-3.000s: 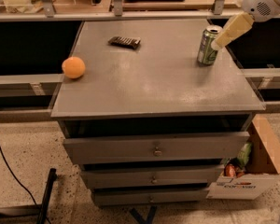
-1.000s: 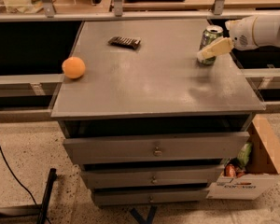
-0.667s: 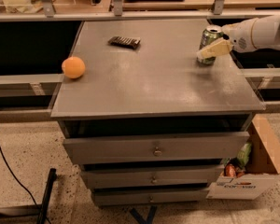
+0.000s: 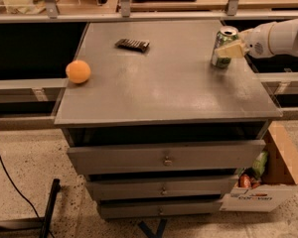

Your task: Move green can near rxbar chocolate

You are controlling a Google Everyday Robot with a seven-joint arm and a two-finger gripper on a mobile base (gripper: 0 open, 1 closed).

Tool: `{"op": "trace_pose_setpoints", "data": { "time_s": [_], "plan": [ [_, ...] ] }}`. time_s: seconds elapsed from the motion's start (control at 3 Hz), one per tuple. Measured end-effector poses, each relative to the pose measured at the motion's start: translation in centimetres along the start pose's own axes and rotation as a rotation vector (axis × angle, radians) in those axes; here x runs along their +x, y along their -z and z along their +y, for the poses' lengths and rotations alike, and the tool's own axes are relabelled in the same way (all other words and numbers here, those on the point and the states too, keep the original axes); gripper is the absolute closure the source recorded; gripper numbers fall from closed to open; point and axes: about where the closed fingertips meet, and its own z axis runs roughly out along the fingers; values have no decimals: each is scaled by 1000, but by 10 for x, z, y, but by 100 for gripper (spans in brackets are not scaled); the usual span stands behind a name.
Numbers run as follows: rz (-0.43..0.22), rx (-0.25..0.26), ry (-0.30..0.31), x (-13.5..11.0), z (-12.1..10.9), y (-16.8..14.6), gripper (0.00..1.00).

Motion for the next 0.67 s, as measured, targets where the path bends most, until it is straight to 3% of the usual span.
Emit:
{"op": "trace_pose_setpoints", "data": {
  "time_s": [0.33,0.67],
  "plan": [
    [1,-6,1,0,2,-4,86],
    [2,-11,1,0,4,-7,100]
  ]
}}
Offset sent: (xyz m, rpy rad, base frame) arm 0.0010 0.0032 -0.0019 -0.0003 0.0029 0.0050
